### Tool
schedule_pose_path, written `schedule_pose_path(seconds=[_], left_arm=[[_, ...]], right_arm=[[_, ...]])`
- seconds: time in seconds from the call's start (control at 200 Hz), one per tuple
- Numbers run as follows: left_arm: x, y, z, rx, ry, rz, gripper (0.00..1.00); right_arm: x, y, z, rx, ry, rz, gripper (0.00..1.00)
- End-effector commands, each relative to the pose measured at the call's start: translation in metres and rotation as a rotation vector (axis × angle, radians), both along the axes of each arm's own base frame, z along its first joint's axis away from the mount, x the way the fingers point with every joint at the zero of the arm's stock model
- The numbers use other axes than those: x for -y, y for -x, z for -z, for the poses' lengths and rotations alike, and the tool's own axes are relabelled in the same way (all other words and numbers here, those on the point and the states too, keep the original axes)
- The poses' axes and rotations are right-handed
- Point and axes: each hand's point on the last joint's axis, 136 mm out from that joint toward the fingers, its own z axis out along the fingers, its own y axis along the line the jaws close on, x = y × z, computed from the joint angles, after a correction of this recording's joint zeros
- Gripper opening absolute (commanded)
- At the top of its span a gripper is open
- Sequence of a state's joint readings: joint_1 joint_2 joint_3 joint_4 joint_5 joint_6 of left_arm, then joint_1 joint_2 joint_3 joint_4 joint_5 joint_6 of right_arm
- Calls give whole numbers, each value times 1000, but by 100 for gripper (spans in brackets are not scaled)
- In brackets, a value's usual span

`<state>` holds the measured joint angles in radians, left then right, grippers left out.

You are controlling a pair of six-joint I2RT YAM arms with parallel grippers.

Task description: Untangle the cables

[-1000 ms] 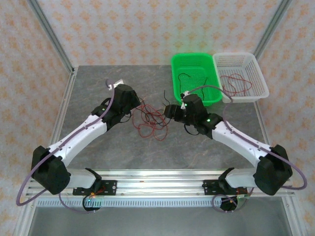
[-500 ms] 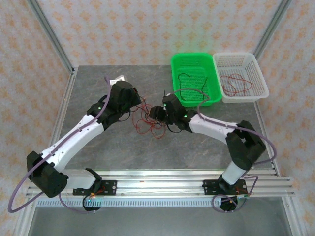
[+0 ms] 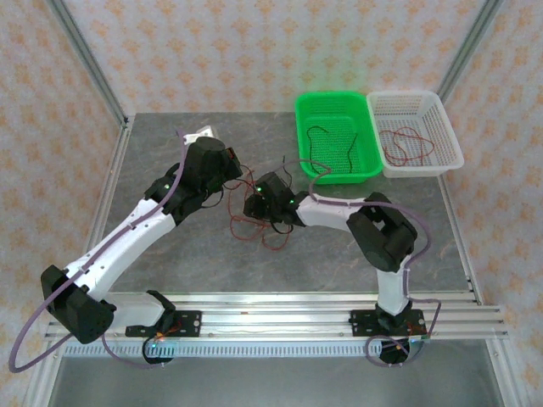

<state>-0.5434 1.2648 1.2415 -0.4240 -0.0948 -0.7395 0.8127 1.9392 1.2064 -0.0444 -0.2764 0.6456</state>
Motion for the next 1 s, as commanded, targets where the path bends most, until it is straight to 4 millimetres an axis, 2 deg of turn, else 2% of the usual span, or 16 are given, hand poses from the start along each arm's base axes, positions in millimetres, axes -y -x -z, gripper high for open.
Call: schedule_pose_path(seconds=[0.0, 0.185, 0.475, 0.561, 0.636, 0.796, 0.911, 0.996], left_arm=[[-8, 4, -31, 64, -16, -16, 0], [-8, 2, -47, 91, -24, -17, 0], [-2, -8, -83, 147, -34, -2, 0], [1, -15, -93, 163, -43, 4, 0], [7, -21, -102, 180, -46, 13, 0], [24, -39, -119, 226, -44, 56, 0], [42, -53, -128, 258, -40, 113, 0], [57, -63, -132, 278, -32, 154, 0]], right_arm=[[21, 3, 26, -5, 150, 15, 45], [43, 12, 36, -1, 229, 24, 45], [58, 23, 30, 12, 230, 27, 46], [55, 24, 16, 36, 198, 17, 46], [53, 22, -4, 73, 166, 11, 47], [54, 21, -64, 183, 80, 12, 52], [66, 23, -97, 248, 50, 44, 57], [82, 27, -113, 279, 63, 82, 58]])
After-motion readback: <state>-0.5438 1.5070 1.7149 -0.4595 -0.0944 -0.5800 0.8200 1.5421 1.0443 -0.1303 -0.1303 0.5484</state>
